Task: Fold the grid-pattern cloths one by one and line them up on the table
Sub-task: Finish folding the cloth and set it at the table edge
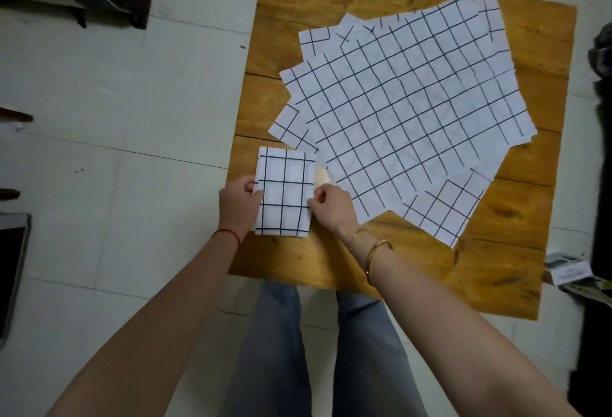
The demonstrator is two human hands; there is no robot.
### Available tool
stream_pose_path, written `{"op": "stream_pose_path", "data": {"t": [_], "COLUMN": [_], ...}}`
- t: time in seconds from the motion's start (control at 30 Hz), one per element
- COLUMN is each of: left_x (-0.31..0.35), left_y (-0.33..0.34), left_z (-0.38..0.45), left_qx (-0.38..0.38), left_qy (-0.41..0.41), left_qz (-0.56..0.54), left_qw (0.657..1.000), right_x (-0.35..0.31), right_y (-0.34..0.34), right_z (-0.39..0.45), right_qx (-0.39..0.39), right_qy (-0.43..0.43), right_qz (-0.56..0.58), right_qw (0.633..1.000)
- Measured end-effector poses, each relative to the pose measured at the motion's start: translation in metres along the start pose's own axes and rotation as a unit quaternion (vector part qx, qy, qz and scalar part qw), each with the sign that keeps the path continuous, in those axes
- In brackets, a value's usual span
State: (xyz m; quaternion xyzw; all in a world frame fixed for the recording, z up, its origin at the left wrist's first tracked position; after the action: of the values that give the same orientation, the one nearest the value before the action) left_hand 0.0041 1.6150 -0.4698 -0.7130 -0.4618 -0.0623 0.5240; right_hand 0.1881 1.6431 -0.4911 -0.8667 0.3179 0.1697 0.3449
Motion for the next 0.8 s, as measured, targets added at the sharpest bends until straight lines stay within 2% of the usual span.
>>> {"op": "stream_pose_path", "data": {"t": [0.13, 0.33, 0.5, 0.8], "left_x": [-0.030, -0.060, -0.081, -0.098], "left_y": [-0.017, -0.034, -0.034, -0.031], "left_z": [-0.009, -0.020, -0.032, -0.045], "left_qx": [0.003, -0.023, -0.044, -0.033], "left_qy": [0.023, 0.002, -0.013, -0.014], "left_qz": [-0.009, -0.031, -0.034, -0.038], "left_qw": [1.000, 0.999, 0.998, 0.999], "right_x": [-0.010, -0.014, -0.008, -0.001], "right_y": [0.034, 0.066, 0.080, 0.092], "right_z": [-0.017, -0.037, -0.047, -0.058], "right_qx": [-0.008, -0.011, -0.021, -0.033], "right_qy": [0.000, 0.008, 0.019, 0.000], "right_qz": [-0.030, -0.045, -0.067, -0.128], "right_qw": [1.000, 0.999, 0.997, 0.991]}}
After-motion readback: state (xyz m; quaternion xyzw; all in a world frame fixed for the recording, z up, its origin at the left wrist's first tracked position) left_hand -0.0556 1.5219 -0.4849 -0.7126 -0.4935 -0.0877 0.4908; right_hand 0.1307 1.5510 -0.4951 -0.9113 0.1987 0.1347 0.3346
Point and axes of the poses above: each hand's wrist, its own z-axis towards the middle knuckle, its own y-axis out of the palm, x = y × z, the point moved 2 cm from there along z, towards the middle knuckle, and after that the axes turned 1 degree about -x, right-handed, at the moved point
